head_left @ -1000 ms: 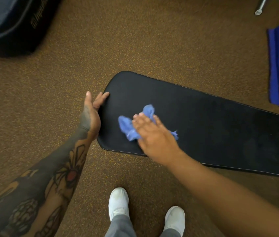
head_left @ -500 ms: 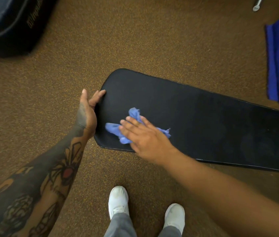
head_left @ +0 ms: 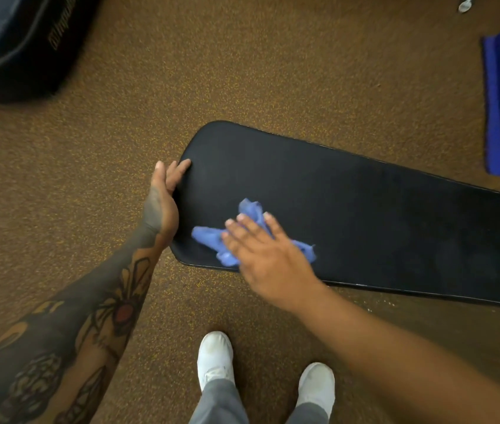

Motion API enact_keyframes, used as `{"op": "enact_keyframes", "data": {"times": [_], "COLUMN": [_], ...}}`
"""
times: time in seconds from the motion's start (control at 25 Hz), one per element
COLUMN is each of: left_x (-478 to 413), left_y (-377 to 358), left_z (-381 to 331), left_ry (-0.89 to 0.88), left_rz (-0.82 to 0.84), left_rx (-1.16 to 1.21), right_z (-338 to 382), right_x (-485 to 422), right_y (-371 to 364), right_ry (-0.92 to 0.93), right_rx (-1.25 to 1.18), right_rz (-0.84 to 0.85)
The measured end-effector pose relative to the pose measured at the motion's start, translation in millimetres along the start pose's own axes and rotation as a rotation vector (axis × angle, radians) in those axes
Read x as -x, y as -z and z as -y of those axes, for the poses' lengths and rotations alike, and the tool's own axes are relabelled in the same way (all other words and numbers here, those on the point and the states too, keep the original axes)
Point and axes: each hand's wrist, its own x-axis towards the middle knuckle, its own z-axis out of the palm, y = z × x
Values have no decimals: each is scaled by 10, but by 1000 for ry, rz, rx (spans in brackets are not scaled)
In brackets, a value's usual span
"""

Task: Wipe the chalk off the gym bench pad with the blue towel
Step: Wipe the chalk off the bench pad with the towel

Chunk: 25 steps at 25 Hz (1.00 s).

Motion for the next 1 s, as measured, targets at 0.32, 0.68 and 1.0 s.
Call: {"op": "enact_keyframes", "data": {"times": [0.32, 0.68, 1.0], "left_x": [-59, 67, 179], "left_y": [116, -22, -136], "left_z": [-2, 10, 113], "left_ry": [53, -203, -284], "left_rz": [81, 14, -47], "left_rx": [50, -593, -1275], "right_z": [523, -1032, -221], "right_x": [-625, -275, 72], "right_y": [-147, 168, 123], "right_ry": [-94, -486, -115], "right_rx": [-34, -139, 0], "right_rz": [-63, -212, 9]}}
